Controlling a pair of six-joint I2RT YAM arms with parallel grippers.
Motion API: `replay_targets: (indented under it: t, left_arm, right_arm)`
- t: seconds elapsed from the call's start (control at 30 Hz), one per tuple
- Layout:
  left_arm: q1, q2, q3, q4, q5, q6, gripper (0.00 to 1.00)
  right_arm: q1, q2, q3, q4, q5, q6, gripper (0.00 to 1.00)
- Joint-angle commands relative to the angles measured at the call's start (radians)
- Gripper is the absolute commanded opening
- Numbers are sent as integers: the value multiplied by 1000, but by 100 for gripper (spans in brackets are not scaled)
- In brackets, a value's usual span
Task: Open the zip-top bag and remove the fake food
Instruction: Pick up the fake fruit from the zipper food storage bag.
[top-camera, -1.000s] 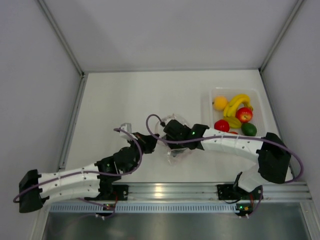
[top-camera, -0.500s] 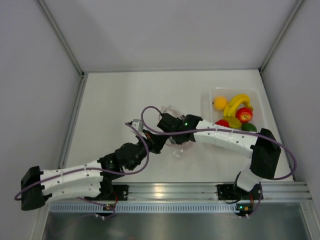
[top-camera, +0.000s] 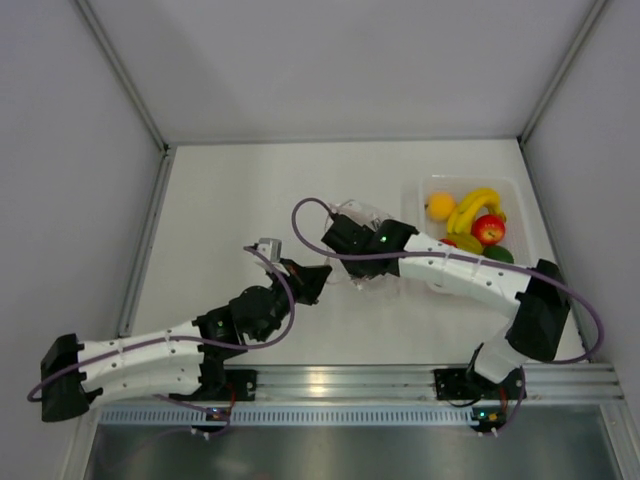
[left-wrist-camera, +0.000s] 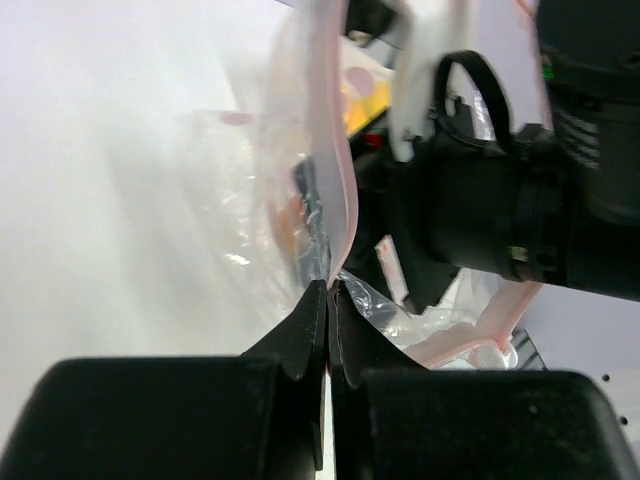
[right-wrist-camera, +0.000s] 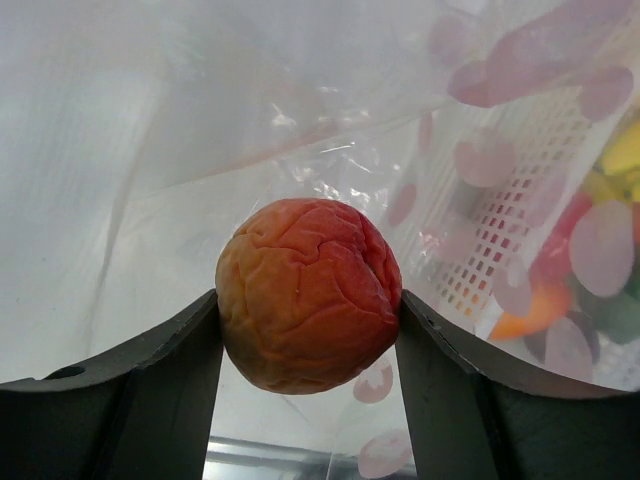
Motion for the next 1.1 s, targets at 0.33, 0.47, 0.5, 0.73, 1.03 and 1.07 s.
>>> replay_targets:
  t: [0.33,0.47,0.5,0.73,1.03,1.07]
  left_arm:
    - [0,1,12,-67,-129,-60,0]
    - [0,32,32,-67,-143,-66,0]
    - [0,35,36,-67,-143,-67,0]
    - [-2,58,102,-64,-94,-29,0]
    - [-62,79,150,-62,-169,29,0]
    - [-69,92,150,-62,-195,35,0]
  right_arm:
    - [-54,-199,-93,175,-160,-58,12]
    - [-21,-218,-95,210,-181,-84,11]
    - [-13,-218,-89,212,-178,-82,11]
    - [24,-31,95,-52,58,50,11]
    - [30,136,258,-121,60,122,11]
    - [30,138,275,-117,45,128,11]
